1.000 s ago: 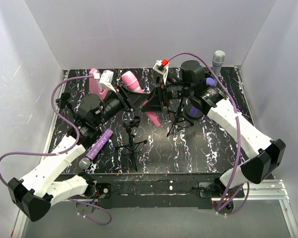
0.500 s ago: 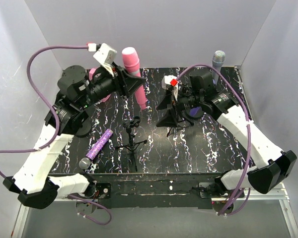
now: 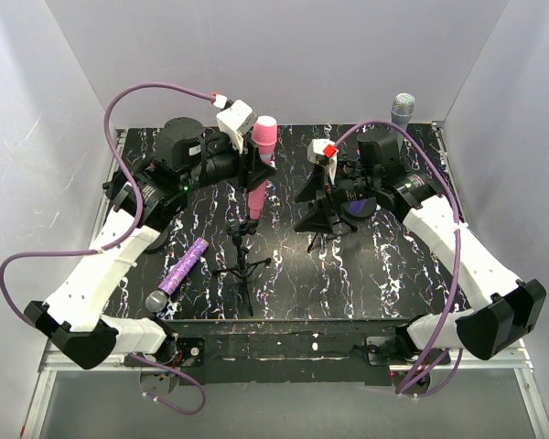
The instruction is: Attach the microphones to the stand
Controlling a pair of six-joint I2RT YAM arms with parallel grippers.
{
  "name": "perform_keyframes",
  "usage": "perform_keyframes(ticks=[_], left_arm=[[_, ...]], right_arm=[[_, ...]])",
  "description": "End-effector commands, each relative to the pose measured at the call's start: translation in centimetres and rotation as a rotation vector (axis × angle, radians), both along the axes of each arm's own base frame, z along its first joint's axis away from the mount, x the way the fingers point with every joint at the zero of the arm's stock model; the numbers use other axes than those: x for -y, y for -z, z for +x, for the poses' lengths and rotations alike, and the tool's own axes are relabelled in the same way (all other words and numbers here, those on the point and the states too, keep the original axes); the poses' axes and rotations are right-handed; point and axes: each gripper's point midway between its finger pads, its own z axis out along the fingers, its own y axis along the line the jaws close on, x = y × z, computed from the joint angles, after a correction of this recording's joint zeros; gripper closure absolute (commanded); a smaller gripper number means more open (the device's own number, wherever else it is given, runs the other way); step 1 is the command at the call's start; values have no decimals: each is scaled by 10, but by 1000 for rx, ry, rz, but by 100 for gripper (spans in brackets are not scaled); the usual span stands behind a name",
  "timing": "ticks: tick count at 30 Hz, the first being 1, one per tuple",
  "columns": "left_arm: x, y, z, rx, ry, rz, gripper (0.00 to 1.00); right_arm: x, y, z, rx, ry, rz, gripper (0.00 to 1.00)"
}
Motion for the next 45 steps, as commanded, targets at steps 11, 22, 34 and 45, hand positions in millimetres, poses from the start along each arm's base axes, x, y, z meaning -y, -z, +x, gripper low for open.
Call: perform_keyframes(ticks=[11,22,34,45], left_arm=[[-9,25,-20,2,41,37,100],[-17,89,-45,-47,114,101,100],[-24,128,-45,-130,88,172,100],[-25,79,-33,-95,-17,55,47]], right_arm=[[2,-13,-4,22,-28,63,11],[3,-10,-3,13,-30,67,10],[5,-10,-6,11,-34,74,9],[8,-14,-12,19,-57,87,9]])
